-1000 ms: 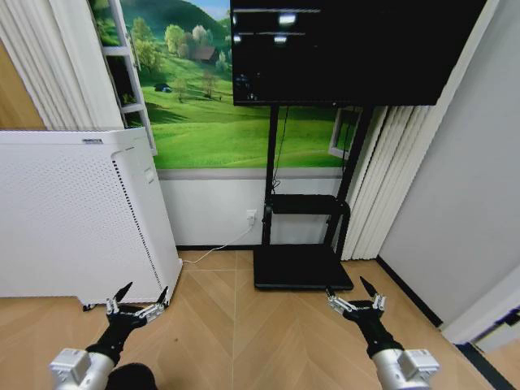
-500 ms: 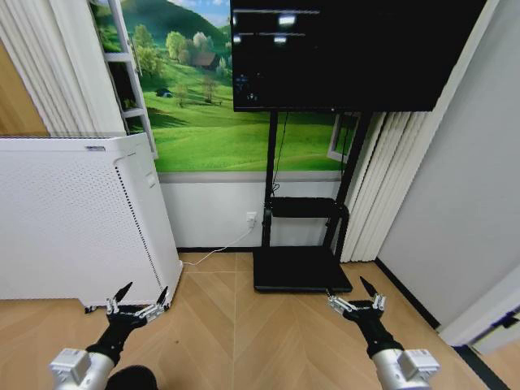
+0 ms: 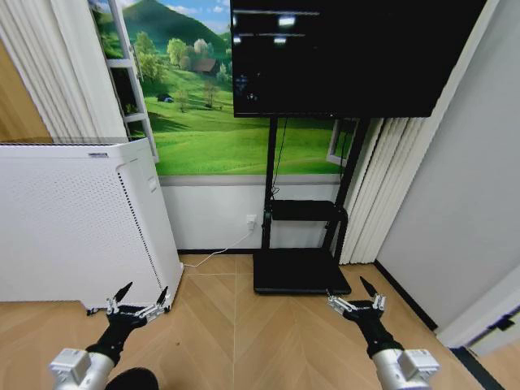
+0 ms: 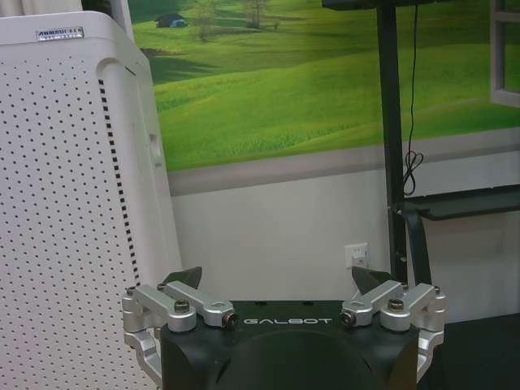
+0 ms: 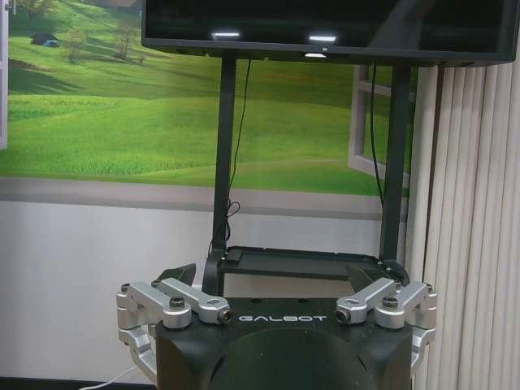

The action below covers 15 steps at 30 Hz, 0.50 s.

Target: Pick up the trash bin and place the garbage on the floor into it.

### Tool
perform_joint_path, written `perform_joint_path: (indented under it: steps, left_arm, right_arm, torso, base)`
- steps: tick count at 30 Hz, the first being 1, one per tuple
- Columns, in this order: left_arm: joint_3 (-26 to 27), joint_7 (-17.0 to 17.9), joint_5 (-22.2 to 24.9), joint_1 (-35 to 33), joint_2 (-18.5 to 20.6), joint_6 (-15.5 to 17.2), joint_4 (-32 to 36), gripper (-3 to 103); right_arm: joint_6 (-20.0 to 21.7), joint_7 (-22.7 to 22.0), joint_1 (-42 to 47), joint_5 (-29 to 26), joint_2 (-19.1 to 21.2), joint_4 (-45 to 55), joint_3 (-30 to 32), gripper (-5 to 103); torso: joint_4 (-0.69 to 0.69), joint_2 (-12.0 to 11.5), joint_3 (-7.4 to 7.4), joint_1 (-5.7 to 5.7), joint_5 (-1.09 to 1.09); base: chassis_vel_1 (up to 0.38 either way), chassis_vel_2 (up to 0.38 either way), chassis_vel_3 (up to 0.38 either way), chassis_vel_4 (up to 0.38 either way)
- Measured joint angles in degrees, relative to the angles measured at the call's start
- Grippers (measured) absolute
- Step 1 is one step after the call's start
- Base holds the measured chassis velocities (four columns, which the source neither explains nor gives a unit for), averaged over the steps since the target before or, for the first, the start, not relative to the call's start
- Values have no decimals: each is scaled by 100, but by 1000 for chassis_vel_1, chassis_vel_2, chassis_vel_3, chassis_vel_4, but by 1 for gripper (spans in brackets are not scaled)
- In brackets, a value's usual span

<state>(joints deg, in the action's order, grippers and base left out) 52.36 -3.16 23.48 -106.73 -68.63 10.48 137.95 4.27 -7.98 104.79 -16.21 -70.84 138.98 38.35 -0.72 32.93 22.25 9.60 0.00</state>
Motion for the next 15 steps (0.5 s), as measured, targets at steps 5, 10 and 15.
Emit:
perform_joint_path:
  steps: [5,10,15]
  left_arm:
    - [0,0,0,0,0,0,0,100]
    - [0,0,0,0,0,0,0,100]
    - [0,0,0,0,0,0,0,100]
  right_arm:
    - [0,0,0,0,0,0,0,100]
    - [0,0,0,0,0,0,0,100]
    - [0,0,0,0,0,0,0,100]
  torso:
    - [0,148,92,54,0]
    - [0,262,160,102,0]
    - [0,369,218,149,0]
  base:
    - [0,0,0,0]
    - [0,0,0,0]
    - [0,0,0,0]
